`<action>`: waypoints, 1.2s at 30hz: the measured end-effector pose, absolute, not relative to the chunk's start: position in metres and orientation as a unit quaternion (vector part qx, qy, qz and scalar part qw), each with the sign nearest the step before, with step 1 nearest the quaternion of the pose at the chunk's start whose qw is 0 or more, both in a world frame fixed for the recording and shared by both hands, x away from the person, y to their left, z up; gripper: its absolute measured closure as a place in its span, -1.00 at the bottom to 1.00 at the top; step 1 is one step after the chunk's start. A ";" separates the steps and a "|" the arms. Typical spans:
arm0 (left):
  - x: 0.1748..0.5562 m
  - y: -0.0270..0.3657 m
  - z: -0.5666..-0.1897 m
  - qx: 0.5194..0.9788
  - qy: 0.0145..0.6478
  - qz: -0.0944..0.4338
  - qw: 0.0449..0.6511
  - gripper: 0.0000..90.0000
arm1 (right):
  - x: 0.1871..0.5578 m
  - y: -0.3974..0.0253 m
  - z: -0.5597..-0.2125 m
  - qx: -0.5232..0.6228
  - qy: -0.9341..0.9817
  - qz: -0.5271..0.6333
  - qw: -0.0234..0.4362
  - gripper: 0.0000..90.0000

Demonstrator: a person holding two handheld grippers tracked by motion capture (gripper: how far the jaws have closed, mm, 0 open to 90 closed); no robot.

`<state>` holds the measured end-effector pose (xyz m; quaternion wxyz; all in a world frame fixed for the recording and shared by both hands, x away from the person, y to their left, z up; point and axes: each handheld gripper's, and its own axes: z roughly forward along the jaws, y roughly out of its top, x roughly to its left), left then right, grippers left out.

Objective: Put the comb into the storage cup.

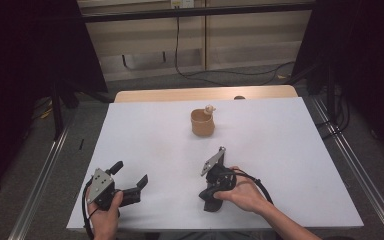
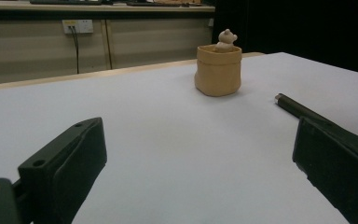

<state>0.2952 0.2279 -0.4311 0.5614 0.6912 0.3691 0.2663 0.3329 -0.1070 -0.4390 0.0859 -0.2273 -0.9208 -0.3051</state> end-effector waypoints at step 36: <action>0.295 0.228 -0.431 0.693 0.369 0.269 0.558 -0.94 | 0.317 -0.140 -0.439 -0.246 -0.916 -0.305 0.085 1.00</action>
